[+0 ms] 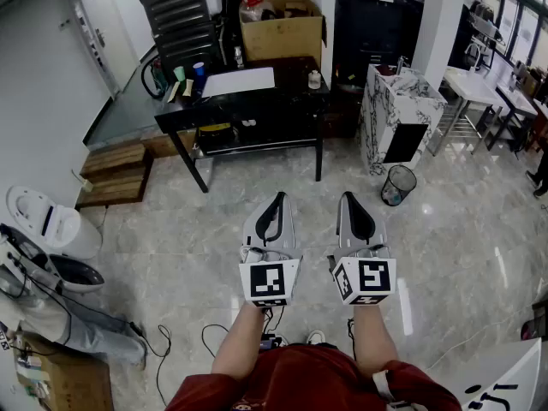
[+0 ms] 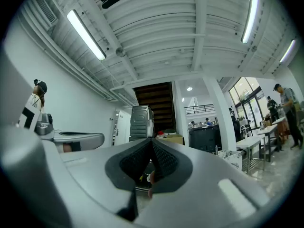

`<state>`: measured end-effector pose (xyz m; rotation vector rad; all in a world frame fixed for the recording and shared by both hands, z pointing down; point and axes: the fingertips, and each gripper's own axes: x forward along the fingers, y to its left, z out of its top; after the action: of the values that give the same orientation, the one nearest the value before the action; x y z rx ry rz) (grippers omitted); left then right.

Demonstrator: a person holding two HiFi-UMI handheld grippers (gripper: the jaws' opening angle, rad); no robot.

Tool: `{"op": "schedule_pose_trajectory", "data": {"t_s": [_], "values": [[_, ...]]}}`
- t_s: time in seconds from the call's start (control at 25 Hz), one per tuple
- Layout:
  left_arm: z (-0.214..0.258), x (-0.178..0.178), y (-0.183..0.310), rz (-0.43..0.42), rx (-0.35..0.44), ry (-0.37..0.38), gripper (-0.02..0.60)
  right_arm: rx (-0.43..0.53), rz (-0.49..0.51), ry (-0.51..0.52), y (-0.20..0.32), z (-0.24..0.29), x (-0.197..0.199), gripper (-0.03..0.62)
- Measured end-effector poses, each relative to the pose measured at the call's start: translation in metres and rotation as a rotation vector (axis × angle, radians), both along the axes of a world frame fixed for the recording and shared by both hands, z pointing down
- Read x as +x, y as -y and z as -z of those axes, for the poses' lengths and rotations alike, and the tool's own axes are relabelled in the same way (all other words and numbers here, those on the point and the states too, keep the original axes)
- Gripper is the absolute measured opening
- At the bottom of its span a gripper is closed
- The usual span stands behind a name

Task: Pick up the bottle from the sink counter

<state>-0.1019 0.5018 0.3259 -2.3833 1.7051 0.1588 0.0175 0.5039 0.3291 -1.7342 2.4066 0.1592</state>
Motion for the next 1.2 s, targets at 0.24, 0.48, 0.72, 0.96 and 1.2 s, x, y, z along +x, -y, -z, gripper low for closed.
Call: {"op": "schedule_pose_trajectory", "data": {"t_s": [0.24, 0.48, 0.72, 0.96, 1.2], "values": [[0.002, 0.016, -0.005, -0.001, 0.006, 0.001, 0.002, 0.004, 0.002, -0.006, -0.004, 0.001, 0.012, 0.000], [0.002, 0.030, -0.003, 0.006, 0.011, 0.001, 0.002, 0.005, -0.001, 0.001, 0.000, -0.001, 0.024, 0.000], [0.001, 0.044, 0.000, 0.017, 0.003, -0.007, 0.002, -0.010, 0.011, 0.038, 0.003, -0.004, 0.042, 0.000], [-0.002, 0.071, 0.001, 0.018, -0.001, -0.008, 0.002, -0.007, 0.015, 0.047, 0.005, -0.007, 0.065, 0.000], [-0.005, 0.094, -0.001, 0.036, -0.005, -0.007, 0.002, -0.008, 0.026, 0.049, 0.003, -0.012, 0.089, 0.000]]}}
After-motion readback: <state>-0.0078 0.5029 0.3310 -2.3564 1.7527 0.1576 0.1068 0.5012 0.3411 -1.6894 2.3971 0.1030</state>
